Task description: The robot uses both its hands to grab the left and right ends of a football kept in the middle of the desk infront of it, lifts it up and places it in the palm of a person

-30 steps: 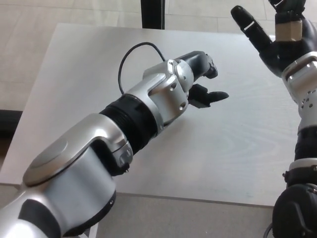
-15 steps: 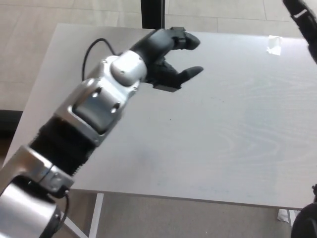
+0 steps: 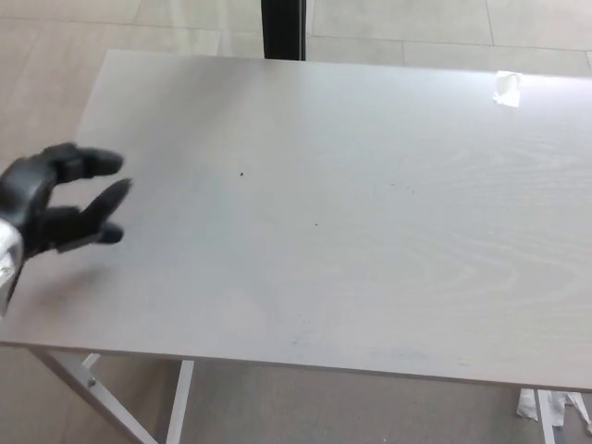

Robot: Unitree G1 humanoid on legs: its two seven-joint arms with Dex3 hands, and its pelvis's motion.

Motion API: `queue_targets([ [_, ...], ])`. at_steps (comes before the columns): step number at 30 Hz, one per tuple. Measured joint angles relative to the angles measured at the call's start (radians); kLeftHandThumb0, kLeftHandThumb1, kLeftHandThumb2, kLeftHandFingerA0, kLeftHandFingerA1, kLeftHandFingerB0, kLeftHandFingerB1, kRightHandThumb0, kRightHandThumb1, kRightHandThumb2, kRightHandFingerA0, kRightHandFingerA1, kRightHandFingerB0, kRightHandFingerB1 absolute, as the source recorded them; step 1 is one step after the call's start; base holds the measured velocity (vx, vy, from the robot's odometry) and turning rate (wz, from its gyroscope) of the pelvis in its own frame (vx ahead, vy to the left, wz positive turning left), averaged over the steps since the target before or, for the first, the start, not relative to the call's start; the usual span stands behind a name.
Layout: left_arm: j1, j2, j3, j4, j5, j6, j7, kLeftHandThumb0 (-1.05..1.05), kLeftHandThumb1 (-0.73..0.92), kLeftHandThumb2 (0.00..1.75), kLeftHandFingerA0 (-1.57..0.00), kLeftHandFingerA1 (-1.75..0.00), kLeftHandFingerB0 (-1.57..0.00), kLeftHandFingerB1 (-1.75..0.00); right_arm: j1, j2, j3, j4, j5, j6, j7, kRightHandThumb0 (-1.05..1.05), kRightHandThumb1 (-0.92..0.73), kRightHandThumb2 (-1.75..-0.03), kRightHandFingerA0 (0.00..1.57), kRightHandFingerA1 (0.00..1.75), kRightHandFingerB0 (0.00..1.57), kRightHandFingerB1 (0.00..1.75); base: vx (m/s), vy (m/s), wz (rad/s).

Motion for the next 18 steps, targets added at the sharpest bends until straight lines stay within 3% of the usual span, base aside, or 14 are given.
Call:
queue_targets([
  [4, 0.126, 0.044, 0.133, 0.024, -0.018, -0.031, 0.0, -0.82, 0.77, 0.63, -0.75, -1.05, -0.39, -0.73, 0.111, -0.041, -0.074, 0.02, 0.0, -0.004, 0.0, -0.73, -0.76, -0.63, 0.9, 0.67, 0.55, 0.41, 0.0, 0.0, 0.0],
  [5, 0.16, 0.058, 0.172, 0.037, -0.023, -0.043, 0.0, -0.83, 0.58, 0.98, -0.81, -1.02, -0.41, -0.73, 0.142, -0.054, -0.095, 0.028, 0.0, -0.006, 0.0, -0.75, -0.78, -0.64, 0.83, 0.6, 0.53, 0.38, 0.0, 0.0, 0.0],
  [6, 0.205, 0.073, 0.217, 0.059, -0.032, -0.054, 0.0, -0.84, 0.58, 0.99, -0.8, -1.04, -0.39, -0.73, 0.183, -0.068, -0.122, 0.04, 0.001, -0.009, 0.0, -0.76, -0.62, -1.0, 0.75, 0.62, 0.48, 0.52, 0.0, 0.0, 0.0],
  [7, 0.214, 0.075, 0.224, 0.064, -0.033, -0.056, 0.0, -0.84, 0.77, 0.64, -0.75, -1.12, -0.41, -0.77, 0.19, -0.071, -0.126, 0.043, 0.0, -0.01, 0.0, -0.77, -0.63, -1.0, 0.74, 0.61, 0.46, 0.52, 0.0, 0.0, 0.0],
  [8, 0.263, 0.089, 0.271, 0.094, -0.04, -0.067, 0.0, -0.84, 0.77, 0.64, -0.75, -1.13, -0.42, -0.77, 0.234, -0.086, -0.156, 0.061, 0.0, -0.015, 0.0, -0.76, -0.78, -0.64, 0.78, 0.49, 0.54, 0.37, 0.0, 0.0, 0.0],
  [9, 0.302, 0.097, 0.31, 0.123, -0.048, -0.079, 0.0, -0.84, 0.76, 0.63, -0.79, -1.1, -0.45, -0.74, 0.271, -0.097, -0.178, 0.077, 0.0, -0.02, -0.001, -0.78, -0.77, -0.64, 0.76, 0.5, 0.55, 0.38, 0.0, 0.0, 0.0],
  [10, 0.333, 0.106, 0.343, 0.148, -0.054, -0.089, 0.0, -0.84, 0.78, 0.64, -0.81, -0.99, -0.46, -0.72, 0.301, -0.108, -0.198, 0.093, 0.0, -0.025, -0.001, -0.72, -0.59, -0.98, 0.7, 0.68, 0.49, 0.55, 0.0, 0.0, 0.0],
  [11, 0.361, 0.115, 0.374, 0.174, -0.059, -0.099, 0.001, -0.84, 0.58, 0.97, -0.81, -0.98, -0.43, -0.71, 0.328, -0.117, -0.215, 0.108, 0.0, -0.03, -0.002, -0.73, -0.74, -0.62, 0.79, 0.57, 0.55, 0.41, 0.0, 0.0, 0.0],
  [13, 0.408, 0.131, 0.429, 0.228, -0.072, -0.119, 0.002, -0.85, 0.58, 0.95, -0.77, -0.99, -0.44, -0.72, 0.369, -0.128, -0.246, 0.128, -0.001, -0.041, -0.006, -0.68, -0.72, -0.62, 0.73, 0.59, 0.5, 0.41, 0.0, 0.0, 0.0],
  [14, 0.438, 0.143, 0.468, 0.267, -0.081, -0.136, 0.002, -0.81, 0.79, 0.64, -0.76, -1.08, -0.47, -0.72, 0.395, -0.136, -0.266, 0.145, -0.001, -0.049, -0.009, -0.66, -0.73, -0.61, 0.75, 0.59, 0.48, 0.4, 0.0, 0.0, 0.0],
  [15, 0.447, 0.148, 0.483, 0.282, -0.083, -0.142, 0.003, -0.81, 0.79, 0.64, -0.79, -0.99, -0.4, -0.65, 0.403, -0.139, -0.274, 0.151, -0.001, -0.052, -0.01, -0.6, -0.73, -0.62, 0.77, 0.66, 0.41, 0.4, 0.0, 0.0, 0.0],
  [16, 0.477, 0.163, 0.529, 0.334, -0.094, -0.162, 0.006, -0.81, 0.79, 0.64, -0.79, -0.95, -0.37, -0.62, 0.429, -0.151, -0.294, 0.172, -0.001, -0.062, -0.015, -0.61, -0.54, -0.93, 0.85, 0.83, 0.29, 0.52, 0.0, 0.0, 0.0],
  [17, 0.487, 0.17, 0.549, 0.357, -0.097, -0.171, 0.007, -0.8, 0.79, 0.64, -0.76, -1.03, -0.35, -0.64, 0.437, -0.156, -0.302, 0.183, -0.001, -0.067, -0.018, -0.56, -0.68, -0.6, 0.77, 0.79, 0.33, 0.38, 0.0, 0.0, 0.0],
  [18, 0.5, 0.177, 0.573, 0.385, -0.102, -0.182, 0.01, -0.76, 0.79, 0.64, -0.77, -1.03, -0.31, -0.62, 0.446, -0.161, -0.312, 0.196, -0.001, -0.072, -0.021, -0.5, -0.69, -0.6, 0.75, 0.82, 0.32, 0.39, 0.0, 0.0, 0.0],
])
